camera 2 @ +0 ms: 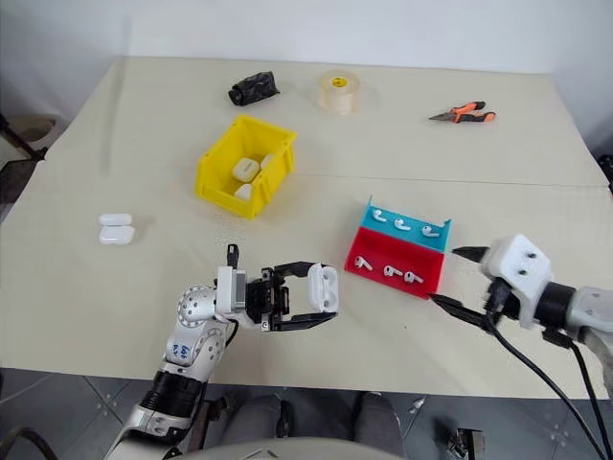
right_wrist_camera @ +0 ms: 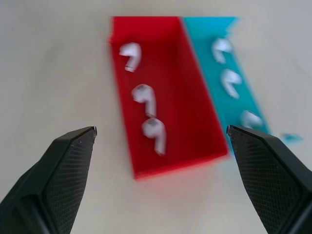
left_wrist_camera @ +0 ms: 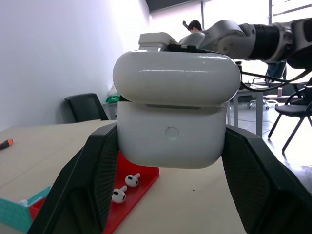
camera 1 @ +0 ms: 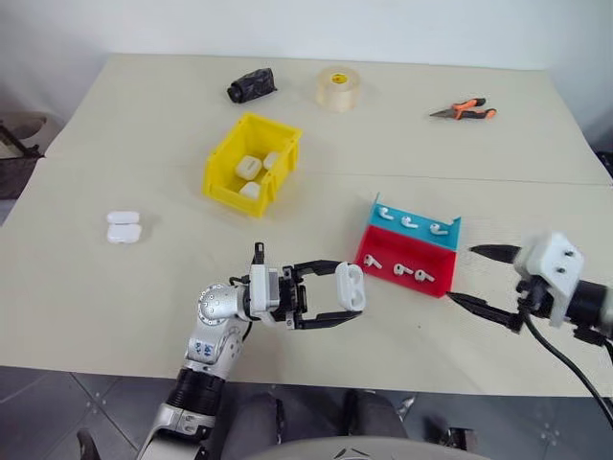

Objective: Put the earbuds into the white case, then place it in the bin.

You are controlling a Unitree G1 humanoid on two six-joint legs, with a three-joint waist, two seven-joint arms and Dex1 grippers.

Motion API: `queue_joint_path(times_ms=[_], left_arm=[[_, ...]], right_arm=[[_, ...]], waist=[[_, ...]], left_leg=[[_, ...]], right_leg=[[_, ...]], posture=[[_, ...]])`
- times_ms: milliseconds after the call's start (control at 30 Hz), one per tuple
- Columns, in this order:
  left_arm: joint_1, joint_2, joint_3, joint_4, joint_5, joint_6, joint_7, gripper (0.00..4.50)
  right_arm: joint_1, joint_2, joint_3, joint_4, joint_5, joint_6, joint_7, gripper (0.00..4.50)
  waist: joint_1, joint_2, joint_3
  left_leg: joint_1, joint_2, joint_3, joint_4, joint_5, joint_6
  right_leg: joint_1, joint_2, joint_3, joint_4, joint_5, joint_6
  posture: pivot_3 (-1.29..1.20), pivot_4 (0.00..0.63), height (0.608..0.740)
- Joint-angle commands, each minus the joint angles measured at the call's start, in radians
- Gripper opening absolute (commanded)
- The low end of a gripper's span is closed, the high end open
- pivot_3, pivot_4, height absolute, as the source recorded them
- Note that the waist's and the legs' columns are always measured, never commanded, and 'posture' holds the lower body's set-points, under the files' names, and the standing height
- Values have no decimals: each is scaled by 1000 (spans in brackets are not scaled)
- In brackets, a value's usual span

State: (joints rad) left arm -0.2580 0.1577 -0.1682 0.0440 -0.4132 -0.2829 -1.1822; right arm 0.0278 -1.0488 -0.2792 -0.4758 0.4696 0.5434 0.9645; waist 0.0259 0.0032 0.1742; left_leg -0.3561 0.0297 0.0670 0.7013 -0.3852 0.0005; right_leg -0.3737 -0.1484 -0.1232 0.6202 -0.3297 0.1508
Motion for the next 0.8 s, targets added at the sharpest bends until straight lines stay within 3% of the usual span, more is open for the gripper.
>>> queue_joint_path(times_ms=[33,367,800], left_arm=[[8,-3,-5,-40,-12,-13,21,2783],[47,21,-1,-76,-15,-15,57,2783],[80,32,-8,-108,-12,-17,98,2783]], right_arm=[[-116,-58,126,-28,4,118,23,4500],[-466,-83,453,-4,-81,332,56,4500],[-610,-65,635,71,-249,322,79,4500]], waist=[[1,0,0],[-3,0,0],[-4,0,0]], left_leg=[[-1,0,-1,0,0,0],[-5,0,-2,2,0,0],[-11,0,-5,6,0,0]], right_leg=[[0,0,-1,0,0,0],[0,0,-6,-1,0,0],[-2,-1,-10,0,0,0]], posture=[[0,150,740],[0,150,740],[0,150,740]])
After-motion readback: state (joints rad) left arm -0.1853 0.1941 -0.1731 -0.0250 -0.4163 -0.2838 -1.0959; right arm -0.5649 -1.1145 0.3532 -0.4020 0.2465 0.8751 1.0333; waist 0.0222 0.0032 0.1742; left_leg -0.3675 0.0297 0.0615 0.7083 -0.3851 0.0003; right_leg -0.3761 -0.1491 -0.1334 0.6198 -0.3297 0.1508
